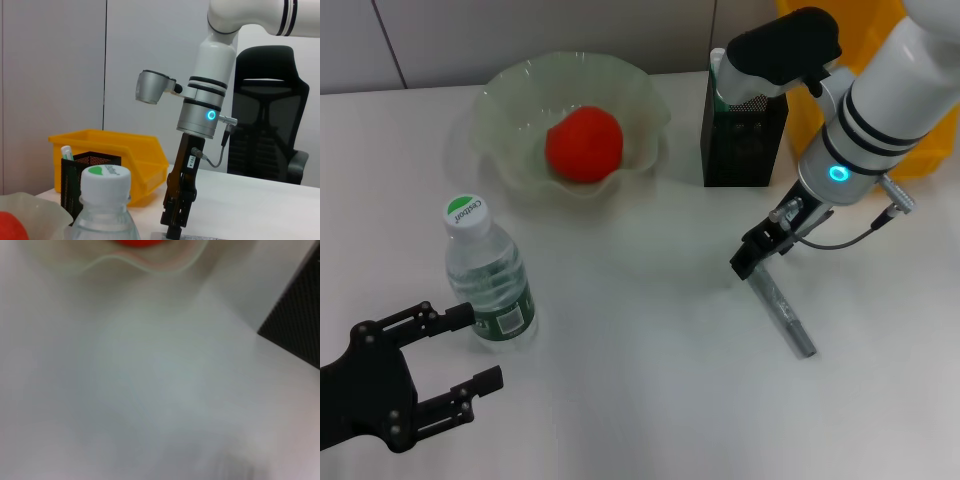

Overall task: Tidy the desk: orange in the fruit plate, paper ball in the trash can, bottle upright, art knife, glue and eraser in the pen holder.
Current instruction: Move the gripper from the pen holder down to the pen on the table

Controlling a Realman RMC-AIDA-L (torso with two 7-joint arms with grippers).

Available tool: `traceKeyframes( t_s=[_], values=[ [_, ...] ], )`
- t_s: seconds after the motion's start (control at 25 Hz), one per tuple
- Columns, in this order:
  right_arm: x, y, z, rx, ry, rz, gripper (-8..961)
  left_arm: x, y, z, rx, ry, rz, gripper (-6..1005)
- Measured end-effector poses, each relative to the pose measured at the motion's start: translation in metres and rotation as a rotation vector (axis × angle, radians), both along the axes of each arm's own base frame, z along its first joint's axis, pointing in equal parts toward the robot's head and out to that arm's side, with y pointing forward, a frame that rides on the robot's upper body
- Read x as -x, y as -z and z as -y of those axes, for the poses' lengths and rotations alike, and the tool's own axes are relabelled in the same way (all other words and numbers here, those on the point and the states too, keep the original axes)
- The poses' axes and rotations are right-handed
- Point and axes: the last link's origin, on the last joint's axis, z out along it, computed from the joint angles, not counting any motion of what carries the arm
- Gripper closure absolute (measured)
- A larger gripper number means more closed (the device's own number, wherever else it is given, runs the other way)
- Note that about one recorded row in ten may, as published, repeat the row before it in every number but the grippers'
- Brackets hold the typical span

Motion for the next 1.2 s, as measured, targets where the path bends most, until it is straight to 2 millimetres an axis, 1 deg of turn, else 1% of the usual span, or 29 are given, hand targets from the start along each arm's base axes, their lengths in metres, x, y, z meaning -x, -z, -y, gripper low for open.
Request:
traceKeyframes(
  t_s=[0.36, 0.6, 0.8, 1.0, 1.12, 1.2],
  values=[
    [0.001, 0.008, -0.001, 0.041, 0.004, 0.019, 448, 0.001, 0.001, 0.0, -0.003, -0.007, -0.002, 302],
    [0.002, 0.009, -0.002, 0.041, 0.0, 0.02, 468, 0.001, 0.001, -0.001, -0.005, -0.014, -0.002, 302],
    [0.002, 0.009, -0.003, 0.039, -0.001, 0.02, 584, 0.001, 0.001, -0.001, -0.005, -0.014, -0.003, 301],
    [0.0, 0.01, -0.002, 0.046, 0.008, 0.024, 577, 0.0, 0.002, -0.003, -0.006, -0.01, -0.004, 301],
    [-0.001, 0.012, -0.001, 0.054, 0.015, 0.032, 589, 0.0, 0.002, -0.003, -0.005, -0.01, -0.004, 301],
    [-0.001, 0.013, -0.001, 0.058, 0.012, 0.039, 616, 0.0, 0.002, -0.004, -0.004, -0.01, -0.003, 301]
  ],
)
